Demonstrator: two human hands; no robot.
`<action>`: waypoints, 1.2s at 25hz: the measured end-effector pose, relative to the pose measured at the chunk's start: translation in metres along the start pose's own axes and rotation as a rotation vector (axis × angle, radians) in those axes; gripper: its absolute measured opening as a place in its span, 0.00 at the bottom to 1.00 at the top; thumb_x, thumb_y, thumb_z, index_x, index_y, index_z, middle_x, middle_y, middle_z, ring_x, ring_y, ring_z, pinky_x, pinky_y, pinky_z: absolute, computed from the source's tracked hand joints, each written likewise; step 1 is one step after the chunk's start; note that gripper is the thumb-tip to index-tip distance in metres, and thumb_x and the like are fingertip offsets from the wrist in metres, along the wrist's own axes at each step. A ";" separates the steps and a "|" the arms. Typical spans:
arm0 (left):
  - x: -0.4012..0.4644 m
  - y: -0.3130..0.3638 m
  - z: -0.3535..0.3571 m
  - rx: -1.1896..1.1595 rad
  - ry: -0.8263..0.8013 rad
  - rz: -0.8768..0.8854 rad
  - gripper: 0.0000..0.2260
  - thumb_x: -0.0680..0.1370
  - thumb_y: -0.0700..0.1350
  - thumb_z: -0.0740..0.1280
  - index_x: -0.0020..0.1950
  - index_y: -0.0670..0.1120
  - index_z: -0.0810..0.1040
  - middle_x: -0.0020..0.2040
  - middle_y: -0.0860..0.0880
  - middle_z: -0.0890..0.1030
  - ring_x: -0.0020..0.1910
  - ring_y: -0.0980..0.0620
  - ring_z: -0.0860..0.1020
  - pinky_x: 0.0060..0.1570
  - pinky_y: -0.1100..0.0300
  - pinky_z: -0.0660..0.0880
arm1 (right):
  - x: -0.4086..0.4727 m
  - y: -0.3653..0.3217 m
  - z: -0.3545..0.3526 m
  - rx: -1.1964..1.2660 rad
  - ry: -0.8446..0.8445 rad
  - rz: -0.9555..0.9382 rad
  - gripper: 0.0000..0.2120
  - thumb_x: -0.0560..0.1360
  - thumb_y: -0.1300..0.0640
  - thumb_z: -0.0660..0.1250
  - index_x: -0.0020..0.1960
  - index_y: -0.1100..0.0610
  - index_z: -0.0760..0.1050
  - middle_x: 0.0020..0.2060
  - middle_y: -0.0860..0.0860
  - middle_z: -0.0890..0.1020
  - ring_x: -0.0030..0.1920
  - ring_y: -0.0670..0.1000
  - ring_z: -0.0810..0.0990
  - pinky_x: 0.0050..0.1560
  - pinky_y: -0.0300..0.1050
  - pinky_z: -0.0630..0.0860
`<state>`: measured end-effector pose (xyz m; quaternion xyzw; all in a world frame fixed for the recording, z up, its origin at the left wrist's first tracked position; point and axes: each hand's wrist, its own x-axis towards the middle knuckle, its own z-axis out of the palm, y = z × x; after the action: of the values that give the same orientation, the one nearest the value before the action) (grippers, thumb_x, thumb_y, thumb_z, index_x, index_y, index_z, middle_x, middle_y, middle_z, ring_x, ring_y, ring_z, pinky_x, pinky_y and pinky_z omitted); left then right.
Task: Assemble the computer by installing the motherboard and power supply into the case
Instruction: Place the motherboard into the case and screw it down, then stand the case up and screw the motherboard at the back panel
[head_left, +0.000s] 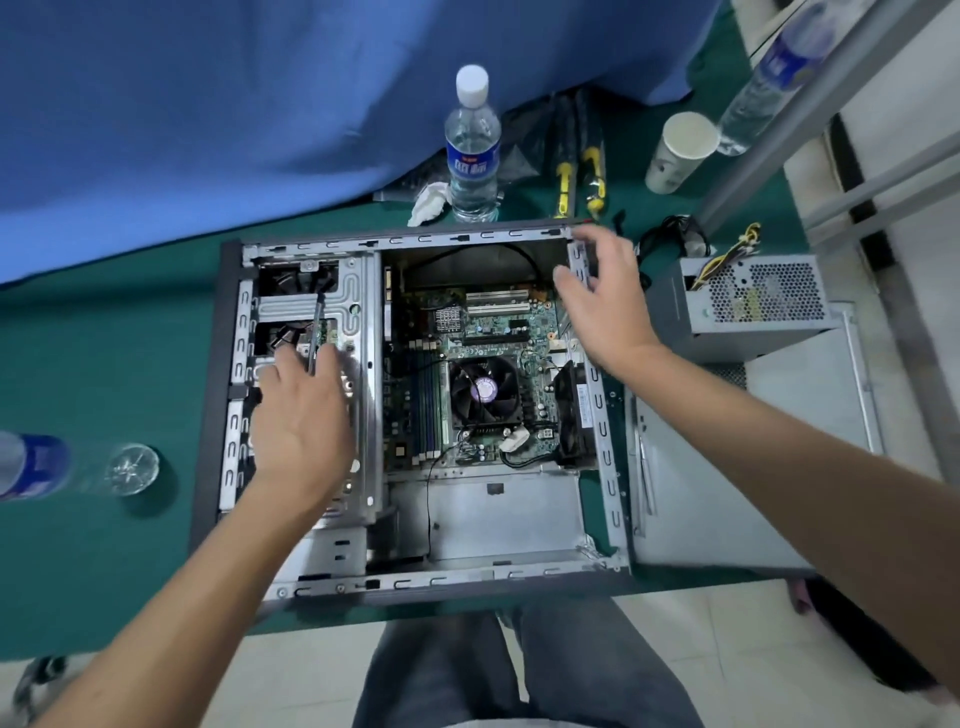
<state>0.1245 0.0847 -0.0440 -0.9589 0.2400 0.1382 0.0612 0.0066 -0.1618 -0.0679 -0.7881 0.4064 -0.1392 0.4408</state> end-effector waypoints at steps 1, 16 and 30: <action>-0.002 0.001 0.000 -0.048 0.023 0.019 0.21 0.74 0.29 0.63 0.66 0.41 0.67 0.59 0.36 0.69 0.57 0.38 0.69 0.47 0.49 0.71 | -0.008 -0.001 -0.004 0.032 0.005 0.030 0.18 0.80 0.56 0.63 0.70 0.53 0.68 0.65 0.50 0.69 0.65 0.47 0.69 0.70 0.48 0.67; -0.025 0.128 0.019 -1.479 -0.168 0.265 0.06 0.80 0.47 0.68 0.54 0.53 0.72 0.44 0.57 0.76 0.43 0.50 0.79 0.40 0.58 0.80 | -0.086 0.019 -0.049 0.291 -0.513 0.151 0.21 0.80 0.58 0.63 0.72 0.51 0.67 0.51 0.48 0.76 0.38 0.47 0.81 0.39 0.43 0.79; -0.006 0.118 0.124 0.125 0.387 1.158 0.08 0.75 0.51 0.74 0.42 0.47 0.82 0.41 0.52 0.78 0.46 0.47 0.75 0.58 0.46 0.65 | -0.116 0.170 -0.059 -0.183 -0.118 0.116 0.08 0.81 0.49 0.63 0.48 0.53 0.71 0.33 0.50 0.75 0.33 0.53 0.73 0.35 0.50 0.72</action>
<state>0.0337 0.0070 -0.1670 -0.6750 0.7365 -0.0420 -0.0123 -0.1888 -0.1559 -0.1554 -0.8071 0.4359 -0.0290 0.3973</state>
